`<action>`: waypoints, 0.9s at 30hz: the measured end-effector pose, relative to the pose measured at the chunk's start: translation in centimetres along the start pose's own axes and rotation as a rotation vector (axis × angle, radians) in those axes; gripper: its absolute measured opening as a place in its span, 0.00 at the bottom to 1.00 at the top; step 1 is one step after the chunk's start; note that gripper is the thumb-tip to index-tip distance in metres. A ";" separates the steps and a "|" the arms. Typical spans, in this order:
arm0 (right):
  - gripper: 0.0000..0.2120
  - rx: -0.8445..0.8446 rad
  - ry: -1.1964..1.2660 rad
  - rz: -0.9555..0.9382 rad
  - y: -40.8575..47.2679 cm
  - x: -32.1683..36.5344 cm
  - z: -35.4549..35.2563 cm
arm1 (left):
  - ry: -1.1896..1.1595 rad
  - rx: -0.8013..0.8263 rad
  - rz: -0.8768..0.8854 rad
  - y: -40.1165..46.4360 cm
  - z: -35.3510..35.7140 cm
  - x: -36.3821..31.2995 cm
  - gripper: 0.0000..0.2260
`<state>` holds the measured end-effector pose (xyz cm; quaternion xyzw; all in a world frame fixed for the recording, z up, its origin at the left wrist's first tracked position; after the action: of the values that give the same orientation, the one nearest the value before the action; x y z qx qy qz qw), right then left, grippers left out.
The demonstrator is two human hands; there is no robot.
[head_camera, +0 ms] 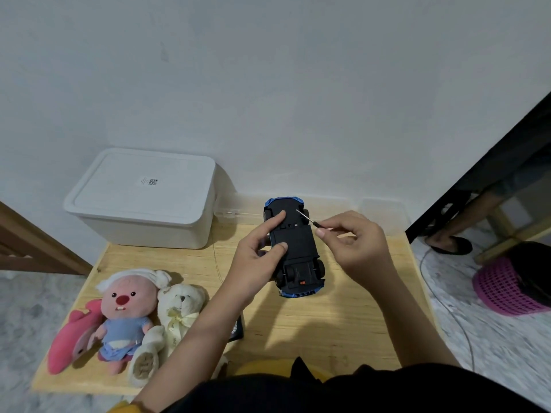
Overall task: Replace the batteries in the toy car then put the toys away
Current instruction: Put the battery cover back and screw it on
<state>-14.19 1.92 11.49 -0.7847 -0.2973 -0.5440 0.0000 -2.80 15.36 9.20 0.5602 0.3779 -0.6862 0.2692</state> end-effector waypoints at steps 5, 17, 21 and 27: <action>0.11 0.012 0.156 0.046 -1.4 -1.1 1.5 | 0.031 0.057 0.003 0.1 0.2 0.4 0.23; 0.13 -0.007 0.385 0.227 -1.8 -2.2 2.4 | 0.100 0.288 0.033 0.6 0.2 1.0 0.29; 0.09 -0.010 0.363 0.251 -2.0 -2.0 2.3 | 0.111 0.301 0.065 0.9 0.1 1.3 0.32; 0.08 -0.010 0.425 0.283 -2.0 -1.5 2.6 | 0.030 0.267 0.070 1.1 0.4 1.8 0.29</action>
<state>-13.24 3.66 8.46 -0.6865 -0.1752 -0.6927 0.1346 -2.54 14.52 7.21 0.6139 0.2675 -0.7122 0.2105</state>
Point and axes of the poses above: each hand's wrist, its own y-axis towards the middle knuckle, its own z-axis out of the palm, x = y × z, the point moved 2 cm from there along y, towards the middle knuckle, and after that the axes turned 14 degrees about -x, right-handed, at the moved point
